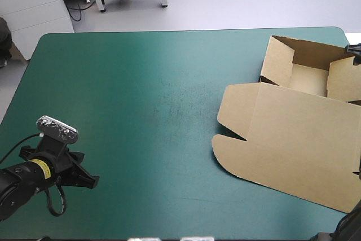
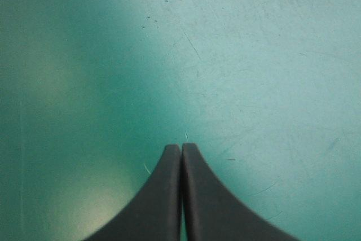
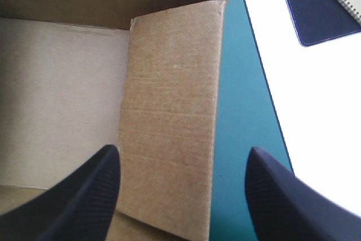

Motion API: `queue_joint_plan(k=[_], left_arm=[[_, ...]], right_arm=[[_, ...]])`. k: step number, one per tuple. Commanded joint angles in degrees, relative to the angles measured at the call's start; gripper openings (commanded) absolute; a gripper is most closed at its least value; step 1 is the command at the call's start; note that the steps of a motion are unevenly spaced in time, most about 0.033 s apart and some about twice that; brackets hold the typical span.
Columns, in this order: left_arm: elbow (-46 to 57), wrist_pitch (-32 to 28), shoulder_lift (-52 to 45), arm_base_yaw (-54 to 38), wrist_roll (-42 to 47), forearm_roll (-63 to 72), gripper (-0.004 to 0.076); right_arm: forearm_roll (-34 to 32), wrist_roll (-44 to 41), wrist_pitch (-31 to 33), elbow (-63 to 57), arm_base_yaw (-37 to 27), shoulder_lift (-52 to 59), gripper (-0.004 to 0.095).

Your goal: Fold the box

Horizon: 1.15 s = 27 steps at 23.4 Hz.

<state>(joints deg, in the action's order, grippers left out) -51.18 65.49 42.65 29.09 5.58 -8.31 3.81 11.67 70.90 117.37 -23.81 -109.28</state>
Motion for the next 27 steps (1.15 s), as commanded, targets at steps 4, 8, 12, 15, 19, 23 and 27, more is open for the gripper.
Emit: queue_joint_plan(k=[4,8,12,15,19,23,27], left_arm=[[-1.4,-5.0,-0.1,0.0,0.7,-0.3,-0.0032],[-1.4,-7.5,0.0,0.0,0.7,-0.3,-0.0032],[-1.4,-10.1,0.0,0.0,0.7,-0.3,-0.0032],[-1.4,-12.4,0.0,0.0,0.7,-0.3,-0.0032],[-1.4,-17.5,0.5,0.0,0.7,-0.3,-0.0032],[-1.4,-17.6,1.1,0.0,0.7,-0.3,-0.0032],[-1.4,-17.9,1.1,0.0,0.6,-0.3,-0.0032]], right_arm=[[8.9,0.7,0.6,1.8,0.1,7.5,0.0326],[9.4,0.7,0.6,1.0,3.4,10.1,0.0097],[8.8,1.5,0.6,-4.8,11.3,15.1,-0.0018],[8.8,2.4,0.6,-10.5,16.4,19.3,-0.0018],[8.8,2.9,-0.1,-21.4,23.7,27.3,-0.0017],[8.8,2.8,-1.8,-28.7,27.8,34.0,-0.0017],[8.7,1.7,-6.8,-37.9,29.9,42.2,-0.0017]])
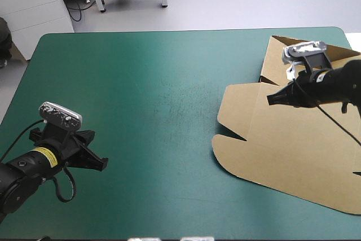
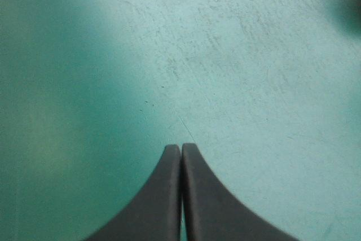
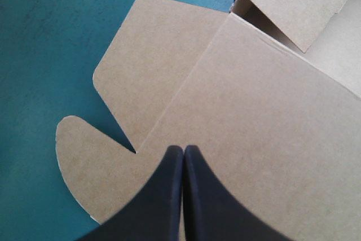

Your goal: Fold the box

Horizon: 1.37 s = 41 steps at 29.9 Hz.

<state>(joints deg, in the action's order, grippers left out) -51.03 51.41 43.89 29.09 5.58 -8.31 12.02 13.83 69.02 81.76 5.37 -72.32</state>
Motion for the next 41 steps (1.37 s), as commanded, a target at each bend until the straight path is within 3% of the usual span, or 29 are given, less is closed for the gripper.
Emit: queue_joint_plan(k=[1,22,28,33,41], left_arm=[[-1.5,-4.0,-0.1,0.0,0.6,-0.3,-0.0032],[-1.5,-3.1,-0.2,0.0,0.0,-0.3,-0.0032],[-0.9,-3.5,-2.3,0.0,-2.0,-0.2,-0.0032],[4.1,-8.7,-7.4,0.0,-2.9,-0.1,-0.0032],[10.7,-9.7,-14.1,0.0,-2.9,0.0,-0.0032]], right_arm=[[0.4,-1.1,-5.2,-3.9,0.7,6.8,-0.0017],[-2.6,-1.2,-7.3,-23.2,0.7,30.2,-0.0018],[-4.4,-0.7,-13.4,-25.4,0.7,33.6,-0.0018],[-4.4,0.5,-22.5,-31.9,0.7,38.4,-0.0018],[-4.3,0.7,-23.8,-40.0,0.7,43.3,-0.0018]])
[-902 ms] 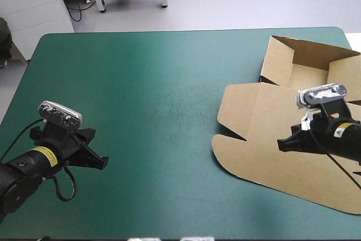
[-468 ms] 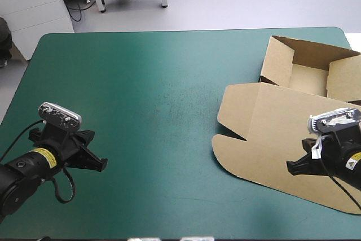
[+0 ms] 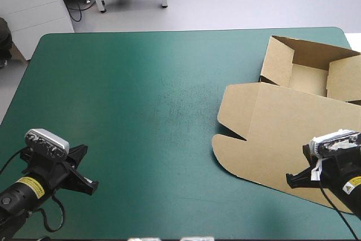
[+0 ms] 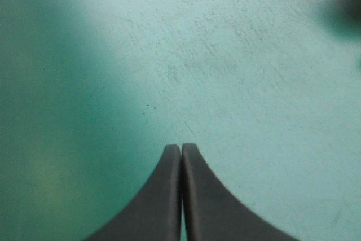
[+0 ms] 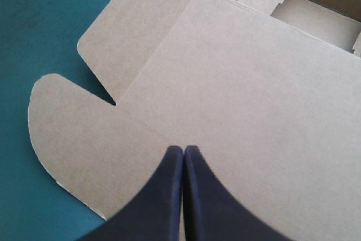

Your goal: Fold the box

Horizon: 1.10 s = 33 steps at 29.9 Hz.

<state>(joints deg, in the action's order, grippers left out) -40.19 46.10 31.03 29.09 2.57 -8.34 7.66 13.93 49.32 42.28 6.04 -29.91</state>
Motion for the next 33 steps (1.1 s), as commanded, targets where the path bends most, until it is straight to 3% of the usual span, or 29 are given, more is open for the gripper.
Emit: queue_joint_plan(k=[1,7,15,33], left_arm=[[0.6,-4.4,-1.9,0.0,0.1,0.3,-0.0032],[5.1,-3.5,-4.4,0.0,0.1,3.1,-0.0032],[8.6,2.6,-4.5,0.0,0.1,6.4,-0.0032],[11.2,5.2,-4.5,0.0,0.1,6.4,-0.0032]], right_arm=[[0.0,0.6,-4.1,-1.4,0.0,1.5,-0.0018],[1.7,0.6,-3.5,-6.9,0.0,5.5,-0.0018],[6.1,0.5,3.3,-11.8,0.0,7.2,-0.0018],[5.9,0.4,3.3,-12.8,0.0,7.2,-0.0018]])
